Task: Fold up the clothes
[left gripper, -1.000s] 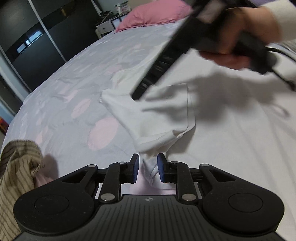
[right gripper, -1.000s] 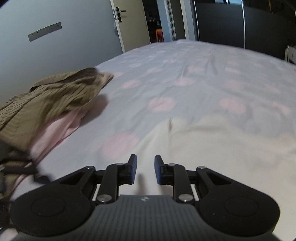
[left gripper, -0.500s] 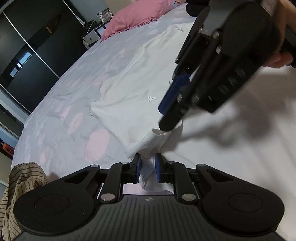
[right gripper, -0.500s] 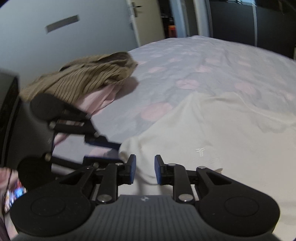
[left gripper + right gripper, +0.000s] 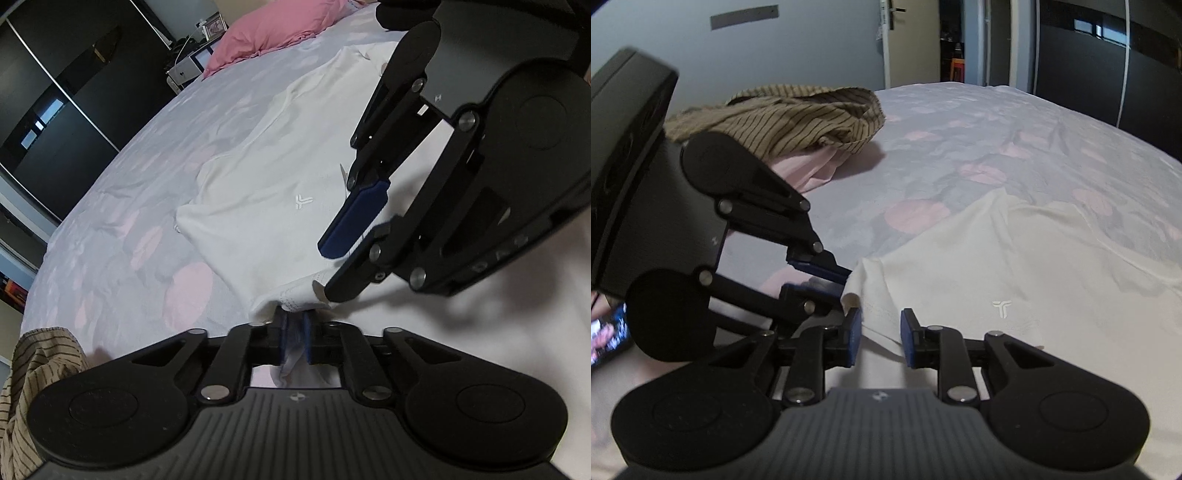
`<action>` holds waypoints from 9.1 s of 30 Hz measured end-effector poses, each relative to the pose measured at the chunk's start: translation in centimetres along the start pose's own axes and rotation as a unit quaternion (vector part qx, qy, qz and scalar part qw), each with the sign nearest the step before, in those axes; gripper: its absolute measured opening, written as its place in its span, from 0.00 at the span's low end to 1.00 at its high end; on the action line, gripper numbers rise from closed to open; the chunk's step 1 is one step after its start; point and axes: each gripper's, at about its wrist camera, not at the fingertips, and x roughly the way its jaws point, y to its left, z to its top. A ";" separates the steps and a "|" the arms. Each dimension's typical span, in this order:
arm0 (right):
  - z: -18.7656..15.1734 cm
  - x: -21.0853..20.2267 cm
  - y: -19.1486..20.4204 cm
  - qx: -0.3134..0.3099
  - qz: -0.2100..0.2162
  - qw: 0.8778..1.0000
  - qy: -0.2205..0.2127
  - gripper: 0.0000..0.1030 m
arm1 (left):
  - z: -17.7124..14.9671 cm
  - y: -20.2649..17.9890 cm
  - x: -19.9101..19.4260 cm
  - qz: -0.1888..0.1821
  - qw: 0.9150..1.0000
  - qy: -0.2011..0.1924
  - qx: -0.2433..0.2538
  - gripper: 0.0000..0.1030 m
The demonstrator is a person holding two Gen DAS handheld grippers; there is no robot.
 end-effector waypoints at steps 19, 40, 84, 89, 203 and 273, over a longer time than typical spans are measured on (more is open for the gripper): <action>0.2 -0.4 -1.5 0.013 -0.034 0.999 0.016 0.07 | -1.8 -0.7 -3.4 -0.003 0.998 0.037 0.055 0.00; -0.7 1.0 -8.5 0.179 -0.091 0.979 0.027 0.09 | -2.1 0.6 -0.7 0.017 0.998 0.025 0.054 0.05; -5.7 -24.2 -10.3 0.203 -0.223 0.951 0.069 0.43 | 7.6 -3.2 -17.5 0.074 0.991 -0.003 -0.113 0.38; -10.2 -27.1 -11.0 0.246 -0.205 0.941 0.112 0.43 | 8.6 -4.2 -18.4 0.046 0.988 -0.028 -0.148 0.38; -17.4 -28.6 0.6 0.107 0.193 0.945 0.243 0.03 | 20.2 5.1 15.3 -0.195 0.803 0.010 -0.562 0.00; -24.4 -27.0 -0.9 0.236 0.068 0.912 0.327 0.06 | 2.5 -25.9 -13.8 -0.324 0.832 0.141 -0.428 0.02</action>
